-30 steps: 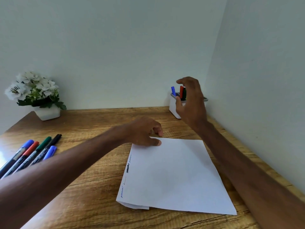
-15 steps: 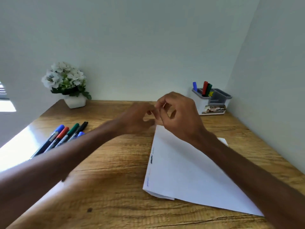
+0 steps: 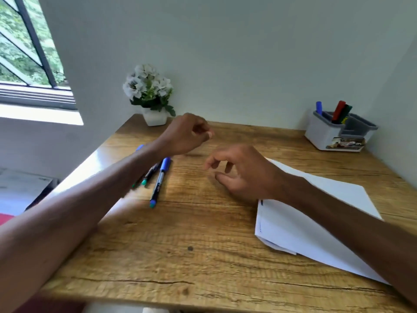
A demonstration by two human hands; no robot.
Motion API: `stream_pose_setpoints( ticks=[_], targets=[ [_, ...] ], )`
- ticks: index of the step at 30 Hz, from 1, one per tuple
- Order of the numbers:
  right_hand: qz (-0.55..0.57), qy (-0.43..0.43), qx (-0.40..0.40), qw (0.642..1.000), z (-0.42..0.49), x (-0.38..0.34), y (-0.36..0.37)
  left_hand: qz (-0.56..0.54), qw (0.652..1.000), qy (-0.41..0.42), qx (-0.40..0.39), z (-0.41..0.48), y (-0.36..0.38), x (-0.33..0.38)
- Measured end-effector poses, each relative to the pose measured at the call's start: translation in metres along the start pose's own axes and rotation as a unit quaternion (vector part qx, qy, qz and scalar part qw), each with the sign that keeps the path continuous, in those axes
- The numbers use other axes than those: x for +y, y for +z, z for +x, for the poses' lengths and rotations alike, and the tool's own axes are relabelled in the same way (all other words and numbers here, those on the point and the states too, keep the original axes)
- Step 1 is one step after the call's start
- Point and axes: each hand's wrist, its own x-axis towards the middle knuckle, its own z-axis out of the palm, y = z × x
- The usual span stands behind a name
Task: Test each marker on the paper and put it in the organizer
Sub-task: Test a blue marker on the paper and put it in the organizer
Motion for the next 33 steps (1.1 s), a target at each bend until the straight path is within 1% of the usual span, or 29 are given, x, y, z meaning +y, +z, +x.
stream_pose_setpoints(
  ticks=[4,8,11,14,18,21,24,26,28,30,33],
  targets=[
    [-0.021,-0.072,-0.039,0.996,0.034,-0.027,0.018,-0.032,0.998,-0.044,0.012,-0.002,-0.008,-0.013],
    [-0.061,-0.102,-0.064,0.991,0.057,-0.041,0.040,-0.059,0.995,-0.077,0.008,-0.007,-0.011,-0.028],
    [-0.093,-0.103,-0.075,0.988,0.058,-0.039,0.051,-0.062,0.995,-0.079,0.006,-0.006,-0.010,-0.032],
    [-0.104,-0.106,-0.078,0.986,0.058,-0.036,0.052,-0.042,0.996,-0.077,0.002,-0.005,-0.008,-0.029],
    [-0.134,-0.111,-0.091,0.980,0.055,-0.029,0.039,-0.032,0.997,-0.066,-0.005,-0.008,-0.007,-0.024],
    [-0.135,-0.132,-0.104,0.976,0.047,-0.019,0.027,-0.041,0.998,-0.056,-0.003,-0.010,-0.008,-0.020],
    [-0.105,-0.122,-0.065,0.985,0.038,-0.008,0.015,-0.078,0.996,-0.027,-0.024,-0.011,-0.008,-0.014],
    [-0.075,-0.111,-0.030,0.991,0.034,-0.003,0.005,-0.101,0.994,0.009,-0.046,-0.014,-0.008,-0.007],
    [-0.049,-0.100,0.013,0.994,0.029,0.004,-0.008,-0.148,0.986,0.035,-0.069,-0.018,-0.007,0.003],
    [-0.022,-0.069,0.053,0.996,0.023,0.011,-0.019,-0.191,0.978,0.033,-0.078,-0.020,-0.003,0.010],
    [0.022,-0.016,0.094,0.995,0.011,0.023,-0.034,-0.206,0.973,0.026,-0.096,-0.020,0.007,0.017]
  ],
)
